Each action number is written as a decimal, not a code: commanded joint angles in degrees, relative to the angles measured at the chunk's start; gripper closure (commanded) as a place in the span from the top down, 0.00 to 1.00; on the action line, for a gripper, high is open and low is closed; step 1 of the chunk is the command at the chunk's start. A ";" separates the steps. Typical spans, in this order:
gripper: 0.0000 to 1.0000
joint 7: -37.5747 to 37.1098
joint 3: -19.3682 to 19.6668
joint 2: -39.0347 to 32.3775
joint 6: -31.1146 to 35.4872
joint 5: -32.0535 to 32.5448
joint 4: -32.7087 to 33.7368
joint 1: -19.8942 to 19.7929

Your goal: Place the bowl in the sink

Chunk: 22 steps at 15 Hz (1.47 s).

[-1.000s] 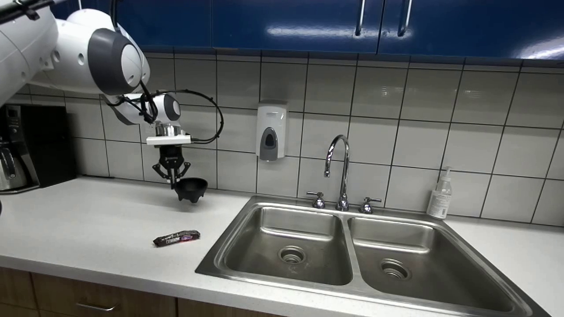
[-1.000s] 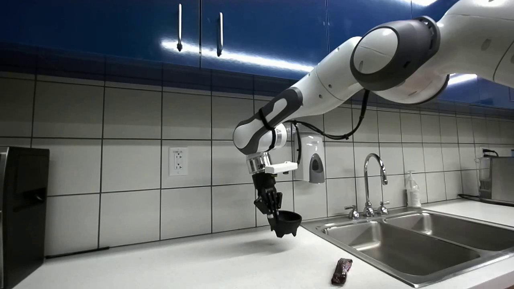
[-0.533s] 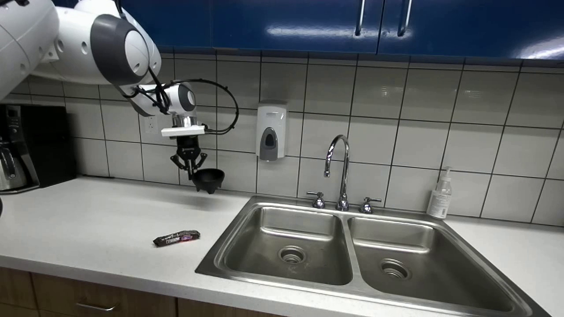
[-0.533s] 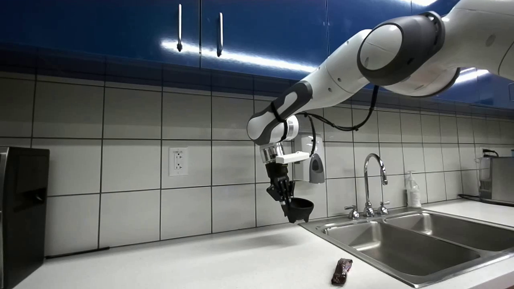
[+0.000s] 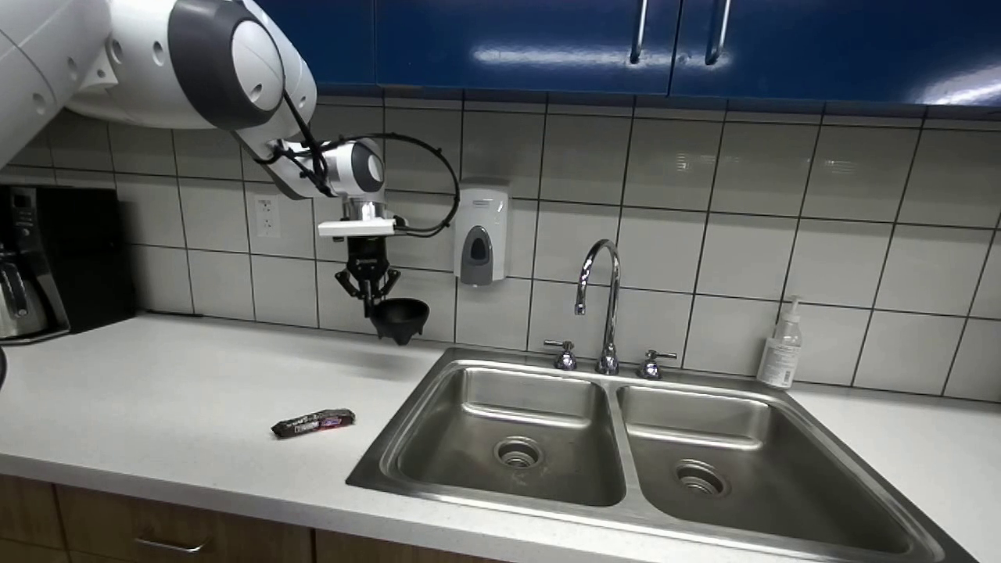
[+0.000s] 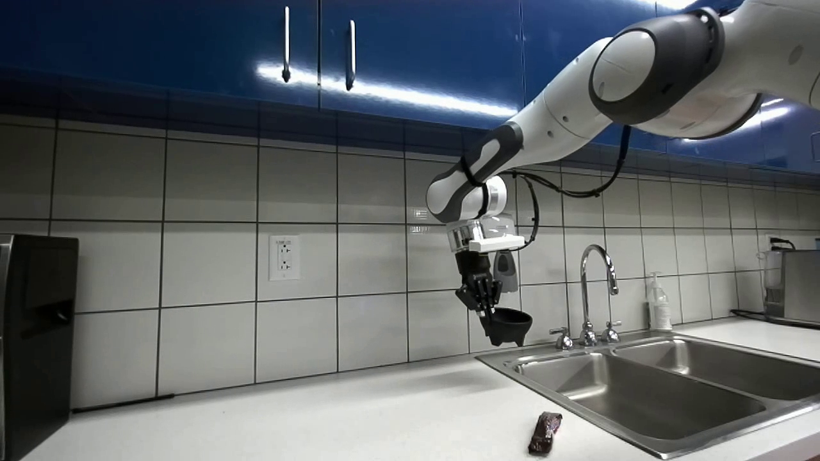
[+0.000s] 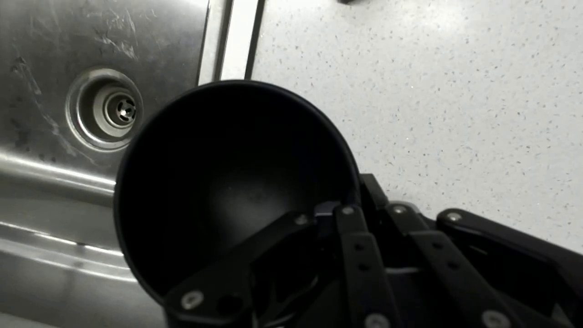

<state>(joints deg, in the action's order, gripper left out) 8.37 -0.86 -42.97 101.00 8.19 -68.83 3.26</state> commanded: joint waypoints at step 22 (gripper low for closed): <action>0.02 -4.79 6.27 7.27 3.27 -8.05 -16.19 -12.67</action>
<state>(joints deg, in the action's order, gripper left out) 4.71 5.03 -36.89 103.39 1.18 -83.18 -8.02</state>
